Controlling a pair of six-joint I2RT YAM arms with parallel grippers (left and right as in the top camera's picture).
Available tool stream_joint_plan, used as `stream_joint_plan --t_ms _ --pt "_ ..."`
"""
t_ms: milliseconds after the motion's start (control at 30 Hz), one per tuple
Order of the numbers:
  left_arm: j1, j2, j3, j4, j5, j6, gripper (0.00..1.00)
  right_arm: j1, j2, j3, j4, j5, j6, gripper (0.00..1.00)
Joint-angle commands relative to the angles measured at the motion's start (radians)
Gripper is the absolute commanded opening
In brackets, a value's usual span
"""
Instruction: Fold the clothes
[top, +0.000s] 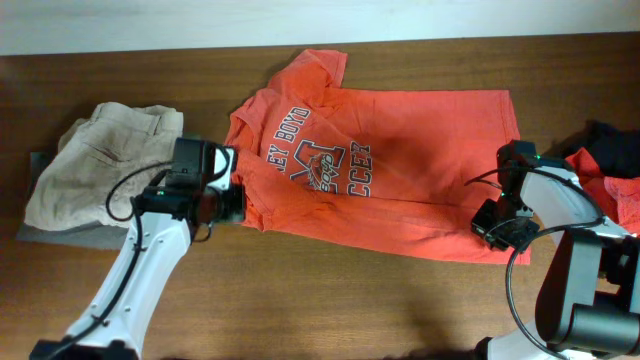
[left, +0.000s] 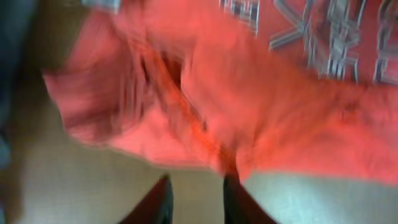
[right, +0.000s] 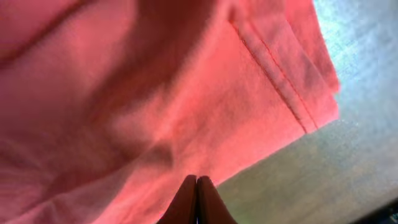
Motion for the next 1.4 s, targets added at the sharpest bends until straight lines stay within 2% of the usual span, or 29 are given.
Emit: stream_joint_plan --t_ms 0,33,300,433,600,700,900,1033,1233,1367 --pt "0.0 0.088 -0.024 0.081 -0.019 0.034 0.22 -0.003 -0.018 -0.004 0.021 -0.048 0.016 0.04" --pt "0.0 0.125 -0.024 0.105 -0.02 0.034 0.18 -0.003 -0.018 -0.004 0.027 -0.066 0.016 0.04" --pt "0.0 0.3 -0.024 0.184 -0.019 0.056 0.09 -0.003 -0.018 -0.004 0.031 -0.078 0.016 0.04" --pt "0.0 0.32 -0.028 0.113 -0.021 0.042 0.07 -0.003 -0.018 -0.004 0.031 -0.077 0.016 0.04" --pt "0.001 0.32 -0.032 -0.001 -0.047 -0.068 0.01 -0.003 -0.018 -0.004 0.035 -0.073 0.016 0.04" --pt "0.002 0.32 -0.032 -0.077 -0.077 -0.145 0.0 -0.003 -0.018 -0.004 0.039 -0.066 0.016 0.04" --pt "0.002 0.312 -0.031 -0.143 -0.064 -0.151 0.01 -0.003 -0.018 -0.004 0.053 -0.063 0.016 0.04" --pt "-0.003 0.227 -0.02 -0.107 -0.065 -0.085 0.01 -0.003 -0.019 -0.004 0.055 -0.064 0.007 0.04" --pt "-0.004 0.017 -0.011 -0.014 -0.076 -0.006 0.12 -0.003 -0.023 -0.004 0.074 -0.154 -0.046 0.04" --pt "-0.004 0.024 -0.016 0.095 -0.075 0.023 0.13 -0.003 -0.025 -0.002 0.085 -0.174 -0.046 0.04"
